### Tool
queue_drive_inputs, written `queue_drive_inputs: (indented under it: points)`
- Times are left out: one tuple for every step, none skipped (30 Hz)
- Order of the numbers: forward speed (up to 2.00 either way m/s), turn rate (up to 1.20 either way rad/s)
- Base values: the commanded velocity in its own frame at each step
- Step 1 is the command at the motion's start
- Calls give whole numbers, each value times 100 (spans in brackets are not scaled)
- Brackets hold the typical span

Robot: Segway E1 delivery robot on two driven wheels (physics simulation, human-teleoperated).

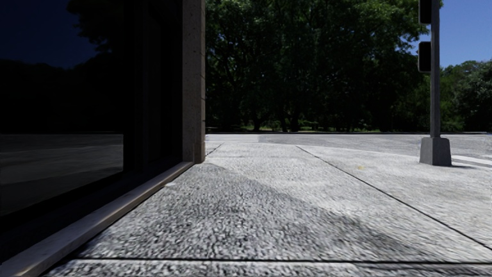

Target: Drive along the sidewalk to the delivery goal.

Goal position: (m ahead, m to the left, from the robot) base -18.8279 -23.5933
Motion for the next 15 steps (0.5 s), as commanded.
queue_drive_inputs:
  points:
    - [171, -55]
    - [170, -56]
    - [170, -56]
    - [169, -56]
    - [167, -56]
    - [167, -56]
    - [166, -58]
    - [163, -63]
    - [163, -63]
    - [161, -65]
    - [160, -65]
    - [159, -66]
    - [159, -66]
    - [159, -66]
    - [158, -66]
